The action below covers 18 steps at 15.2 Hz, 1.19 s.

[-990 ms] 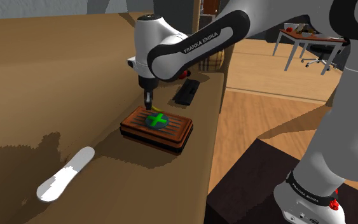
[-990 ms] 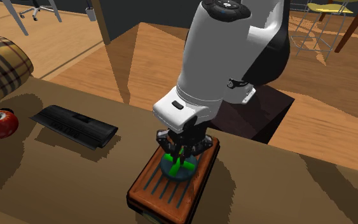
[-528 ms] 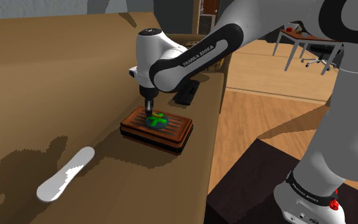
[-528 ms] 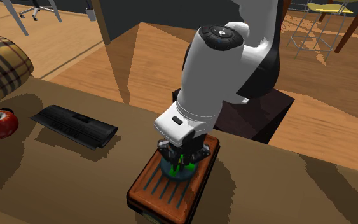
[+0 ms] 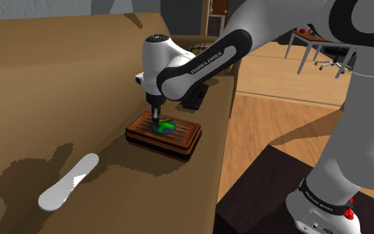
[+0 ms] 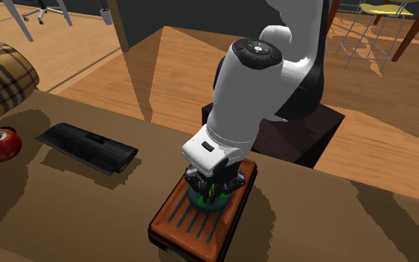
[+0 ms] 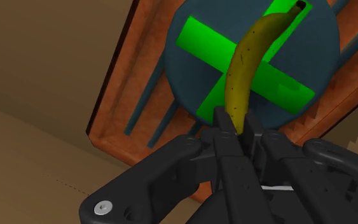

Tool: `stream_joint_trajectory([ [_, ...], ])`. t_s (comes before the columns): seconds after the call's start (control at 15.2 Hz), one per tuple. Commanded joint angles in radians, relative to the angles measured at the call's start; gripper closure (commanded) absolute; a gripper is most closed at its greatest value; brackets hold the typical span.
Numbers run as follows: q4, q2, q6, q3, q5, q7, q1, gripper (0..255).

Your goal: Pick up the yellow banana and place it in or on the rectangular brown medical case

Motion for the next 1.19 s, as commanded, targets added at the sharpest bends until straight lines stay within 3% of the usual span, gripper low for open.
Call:
stream_joint_trajectory([
  [0.0,0.000,0.000,0.000,0.000,0.000,0.000,0.000,255],
  [0.07,0.000,0.000,0.000,0.000,0.000,0.000,0.000,0],
  [0.4,0.000,0.000,0.000,0.000,0.000,0.000,0.000,0],
  [0.66,0.020,-0.082,-0.098,0.015,0.041,-0.026,-0.002,0],
  [1.12,0.020,-0.082,-0.098,0.015,0.041,-0.026,-0.002,0],
])
